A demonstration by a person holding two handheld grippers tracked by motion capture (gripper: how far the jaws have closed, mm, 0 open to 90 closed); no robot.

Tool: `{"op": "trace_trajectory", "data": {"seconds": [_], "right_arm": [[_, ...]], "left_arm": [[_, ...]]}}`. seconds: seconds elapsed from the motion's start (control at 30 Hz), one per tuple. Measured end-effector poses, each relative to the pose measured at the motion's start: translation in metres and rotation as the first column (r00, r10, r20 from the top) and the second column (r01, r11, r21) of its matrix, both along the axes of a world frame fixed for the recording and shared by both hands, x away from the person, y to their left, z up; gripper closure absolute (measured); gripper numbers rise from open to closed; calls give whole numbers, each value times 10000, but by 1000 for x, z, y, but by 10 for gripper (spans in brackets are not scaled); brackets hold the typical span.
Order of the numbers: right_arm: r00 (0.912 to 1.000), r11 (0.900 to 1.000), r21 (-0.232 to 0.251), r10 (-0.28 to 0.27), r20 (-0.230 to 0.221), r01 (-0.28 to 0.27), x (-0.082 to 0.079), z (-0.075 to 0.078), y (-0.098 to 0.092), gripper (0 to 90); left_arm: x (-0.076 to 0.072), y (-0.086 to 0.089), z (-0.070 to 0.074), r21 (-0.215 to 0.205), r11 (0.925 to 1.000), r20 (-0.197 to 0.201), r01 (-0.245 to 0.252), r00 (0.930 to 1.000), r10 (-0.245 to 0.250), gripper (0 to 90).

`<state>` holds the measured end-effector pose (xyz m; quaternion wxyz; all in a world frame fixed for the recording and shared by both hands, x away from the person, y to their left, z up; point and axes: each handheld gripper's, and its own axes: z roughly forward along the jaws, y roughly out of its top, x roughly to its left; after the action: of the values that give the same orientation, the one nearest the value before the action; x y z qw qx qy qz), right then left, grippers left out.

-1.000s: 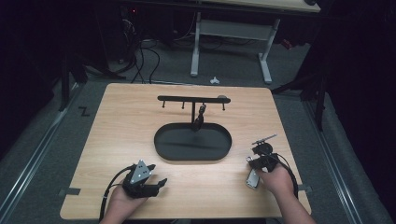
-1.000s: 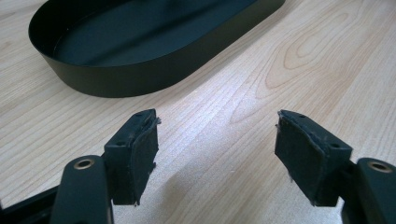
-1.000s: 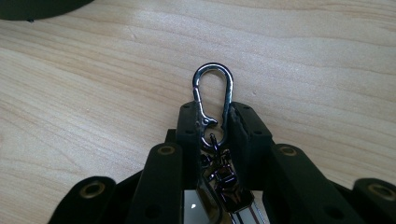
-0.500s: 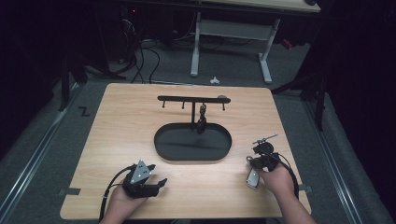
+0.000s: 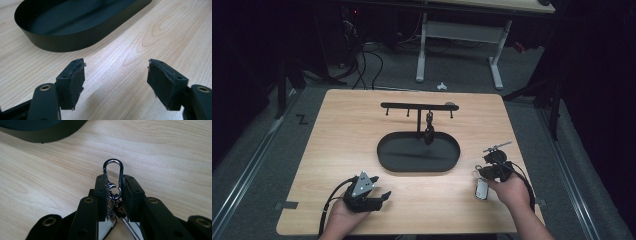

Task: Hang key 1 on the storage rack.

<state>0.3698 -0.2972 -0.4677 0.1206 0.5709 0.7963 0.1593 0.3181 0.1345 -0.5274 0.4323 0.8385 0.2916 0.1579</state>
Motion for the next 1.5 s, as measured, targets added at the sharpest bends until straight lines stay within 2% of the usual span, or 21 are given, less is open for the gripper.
{"op": "trace_trajectory", "data": {"seconds": [0.47,1.07,1.5], "right_arm": [[9982,9986,-80,518,310,-515,-4,39,6,754],[9946,9973,-46,737,730,-735,-3,71,15,753],[9905,9950,-146,993,948,-983,4,97,27,753]], "left_arm": [[0,0,0,1,10000,33,23,10000,-23,306],[0,0,1,-15,10000,21,26,10000,-26,306],[0,0,0,-30,10000,21,10,10000,-10,306]]}}
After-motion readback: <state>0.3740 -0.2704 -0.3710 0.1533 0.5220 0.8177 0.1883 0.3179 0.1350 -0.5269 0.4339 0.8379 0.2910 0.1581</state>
